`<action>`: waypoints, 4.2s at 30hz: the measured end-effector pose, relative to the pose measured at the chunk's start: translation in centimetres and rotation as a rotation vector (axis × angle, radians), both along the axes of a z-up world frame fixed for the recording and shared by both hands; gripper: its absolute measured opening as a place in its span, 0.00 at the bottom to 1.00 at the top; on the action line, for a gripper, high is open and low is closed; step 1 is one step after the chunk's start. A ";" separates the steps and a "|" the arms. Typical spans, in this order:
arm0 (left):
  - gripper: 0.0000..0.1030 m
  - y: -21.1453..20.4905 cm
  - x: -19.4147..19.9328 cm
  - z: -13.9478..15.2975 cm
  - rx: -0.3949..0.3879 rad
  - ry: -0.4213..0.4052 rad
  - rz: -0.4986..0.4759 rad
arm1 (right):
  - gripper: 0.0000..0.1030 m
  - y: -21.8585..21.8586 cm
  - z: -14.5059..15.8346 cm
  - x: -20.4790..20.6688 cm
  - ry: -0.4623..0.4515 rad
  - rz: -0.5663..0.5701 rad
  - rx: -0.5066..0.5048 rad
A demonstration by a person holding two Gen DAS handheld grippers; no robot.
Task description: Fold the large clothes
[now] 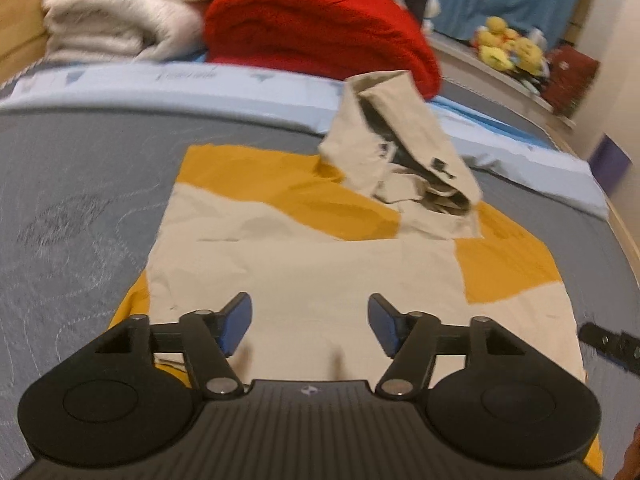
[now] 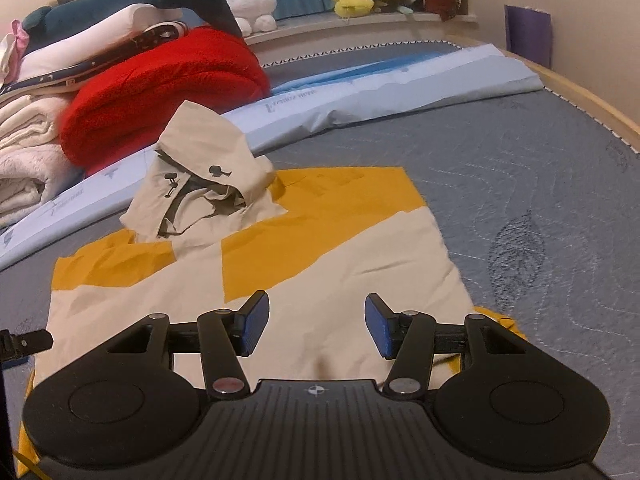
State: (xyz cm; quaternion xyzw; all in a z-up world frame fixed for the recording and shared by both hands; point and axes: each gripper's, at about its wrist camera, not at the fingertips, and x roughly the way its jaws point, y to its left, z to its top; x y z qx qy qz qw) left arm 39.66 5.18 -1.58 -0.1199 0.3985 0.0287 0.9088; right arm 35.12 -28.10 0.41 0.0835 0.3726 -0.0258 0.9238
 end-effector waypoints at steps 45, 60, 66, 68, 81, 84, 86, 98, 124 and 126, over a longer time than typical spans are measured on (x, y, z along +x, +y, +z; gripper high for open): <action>0.14 -2.7 11.9 7.3 0.133 -0.235 -0.143 | 0.07 -5.6 4.3 0.2 -0.140 0.044 -0.038; 0.68 -4.4 34.6 1.2 0.042 -0.185 -0.074 | 0.08 -5.3 2.9 2.3 -0.055 0.035 0.002; 0.80 -4.5 38.4 -1.9 -0.031 -0.198 0.001 | 0.08 -5.2 2.2 2.7 -0.023 0.035 -0.002; 0.80 -4.7 39.0 -2.6 -0.024 -0.205 0.008 | 0.08 -5.1 2.2 2.7 -0.024 0.039 -0.012; 0.02 -7.6 24.1 5.6 -0.062 -0.317 -0.224 | 0.08 -5.3 3.0 3.1 -0.042 0.018 0.037; 0.05 -11.2 12.7 5.5 -0.050 -0.235 -0.403 | 0.08 -5.4 3.7 2.6 -0.078 0.009 0.056; 0.05 -13.4 5.9 3.2 -0.024 -0.102 -0.557 | 0.08 -5.4 4.1 2.2 -0.104 0.004 0.063; 0.37 -5.2 -1.8 3.7 -0.038 -0.123 -0.252 | 0.42 -4.1 3.2 2.0 -0.060 0.067 0.259; 0.02 3.8 6.3 -3.0 -0.736 -0.108 0.054 | 0.02 -2.8 -4.7 5.8 0.146 -0.099 0.625; 0.02 2.3 4.6 -0.5 -0.700 -0.160 -0.020 | 0.00 -3.6 -2.9 5.3 0.037 -0.100 0.650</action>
